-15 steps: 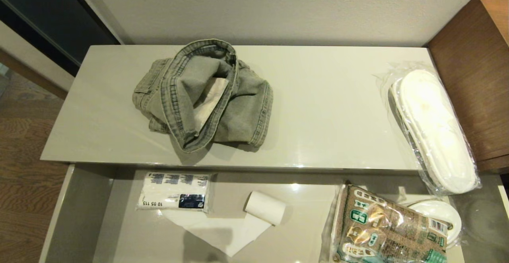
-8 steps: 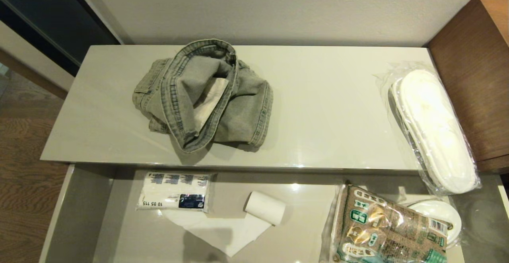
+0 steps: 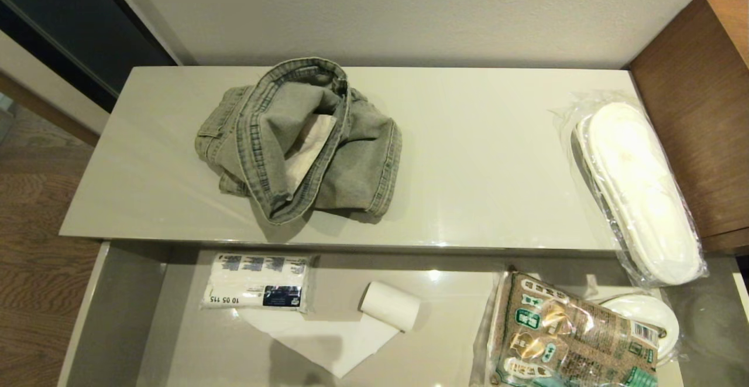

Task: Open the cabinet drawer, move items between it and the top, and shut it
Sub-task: Close the drawer

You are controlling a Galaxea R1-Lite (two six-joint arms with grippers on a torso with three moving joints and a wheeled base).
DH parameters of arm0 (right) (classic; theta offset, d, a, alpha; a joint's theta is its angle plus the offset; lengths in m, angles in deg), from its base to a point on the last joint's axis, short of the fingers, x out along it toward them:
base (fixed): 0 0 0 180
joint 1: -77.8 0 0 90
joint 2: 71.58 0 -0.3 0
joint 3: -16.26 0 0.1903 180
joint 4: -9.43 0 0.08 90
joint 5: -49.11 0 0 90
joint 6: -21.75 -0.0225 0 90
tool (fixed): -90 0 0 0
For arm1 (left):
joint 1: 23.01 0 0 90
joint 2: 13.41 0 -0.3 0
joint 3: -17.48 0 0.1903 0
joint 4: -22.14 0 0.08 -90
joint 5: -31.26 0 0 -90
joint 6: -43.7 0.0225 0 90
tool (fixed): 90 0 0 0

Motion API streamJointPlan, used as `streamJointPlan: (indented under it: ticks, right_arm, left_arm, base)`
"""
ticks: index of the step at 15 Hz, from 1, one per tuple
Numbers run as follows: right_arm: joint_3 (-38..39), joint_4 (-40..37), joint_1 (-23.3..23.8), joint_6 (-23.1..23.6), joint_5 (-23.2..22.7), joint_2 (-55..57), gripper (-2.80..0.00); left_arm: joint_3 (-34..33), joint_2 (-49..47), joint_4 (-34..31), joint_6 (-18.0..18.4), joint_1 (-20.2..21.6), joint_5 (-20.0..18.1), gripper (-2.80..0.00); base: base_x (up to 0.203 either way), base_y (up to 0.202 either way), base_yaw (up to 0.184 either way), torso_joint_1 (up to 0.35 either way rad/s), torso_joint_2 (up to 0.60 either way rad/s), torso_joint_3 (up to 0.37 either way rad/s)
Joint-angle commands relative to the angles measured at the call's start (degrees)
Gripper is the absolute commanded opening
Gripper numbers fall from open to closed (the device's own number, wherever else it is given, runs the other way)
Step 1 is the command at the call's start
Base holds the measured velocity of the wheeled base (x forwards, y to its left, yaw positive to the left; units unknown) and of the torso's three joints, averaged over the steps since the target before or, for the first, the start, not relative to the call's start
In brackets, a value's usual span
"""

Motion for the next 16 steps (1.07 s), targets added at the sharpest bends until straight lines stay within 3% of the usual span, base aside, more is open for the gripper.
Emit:
streamJointPlan:
  ticks: [1, 16]
  right_arm:
    - [0.0, 0.0, 0.0, 0.0, 0.0, -0.1, -2.8]
    - [0.0, 0.0, 0.0, 0.0, 0.0, -0.1, -2.8]
  left_arm:
    - [-0.1, 0.0, 0.0, 0.0, 0.1, 0.0, -2.8]
    - [-0.1, 0.0, 0.0, 0.0, 0.1, 0.0, -2.8]
  base:
    - [0.0, 0.0, 0.0, 0.0, 0.0, 0.0]
    - [0.0, 0.0, 0.0, 0.0, 0.0, 0.0]
